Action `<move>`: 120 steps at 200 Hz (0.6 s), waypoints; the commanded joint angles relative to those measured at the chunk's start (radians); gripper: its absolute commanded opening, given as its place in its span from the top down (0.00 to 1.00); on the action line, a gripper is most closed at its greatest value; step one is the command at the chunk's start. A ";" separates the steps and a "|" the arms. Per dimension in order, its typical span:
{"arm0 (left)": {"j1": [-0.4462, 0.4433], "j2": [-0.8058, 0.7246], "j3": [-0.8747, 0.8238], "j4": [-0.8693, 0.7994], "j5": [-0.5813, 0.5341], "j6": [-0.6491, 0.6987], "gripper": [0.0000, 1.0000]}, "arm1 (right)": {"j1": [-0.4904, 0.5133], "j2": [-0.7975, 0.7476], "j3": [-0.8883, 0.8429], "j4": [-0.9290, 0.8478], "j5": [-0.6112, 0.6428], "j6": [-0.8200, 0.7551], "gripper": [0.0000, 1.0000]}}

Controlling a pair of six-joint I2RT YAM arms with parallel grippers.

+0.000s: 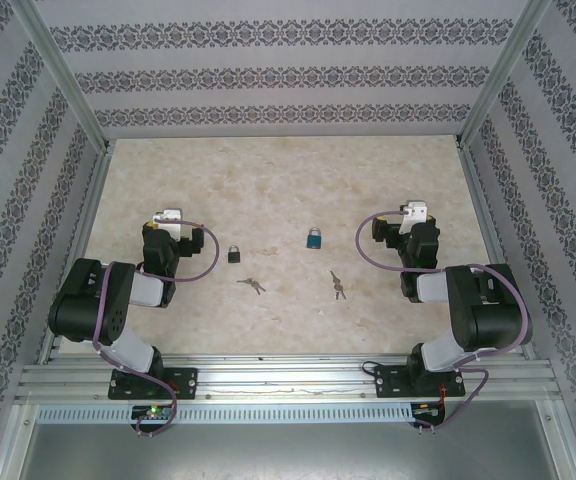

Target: Unlock with the key

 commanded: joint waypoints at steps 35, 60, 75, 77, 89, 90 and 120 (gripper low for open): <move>0.023 -0.006 0.023 -0.018 -0.139 -0.080 0.01 | -0.009 0.005 0.017 0.007 -0.024 0.013 0.02; 0.023 -0.023 0.006 -0.003 -0.162 -0.088 0.01 | 0.017 -0.082 -0.005 -0.016 0.133 0.029 0.02; 0.016 -0.032 -0.017 0.036 -0.154 -0.073 0.01 | 0.023 -0.221 0.003 -0.159 0.121 0.017 0.02; 0.012 -0.029 -0.020 0.045 -0.157 -0.069 0.01 | 0.025 -0.241 0.008 -0.185 0.122 0.016 0.02; -0.011 -0.031 -0.024 0.056 -0.170 -0.042 0.01 | 0.023 -0.349 0.051 -0.341 0.110 0.100 0.02; -0.012 -0.032 -0.024 0.056 -0.169 -0.039 0.01 | 0.020 -0.356 0.052 -0.349 0.108 0.109 0.02; -0.020 -0.211 0.087 -0.308 -0.260 -0.075 0.01 | -0.004 -0.439 0.179 -0.540 -0.088 0.242 0.02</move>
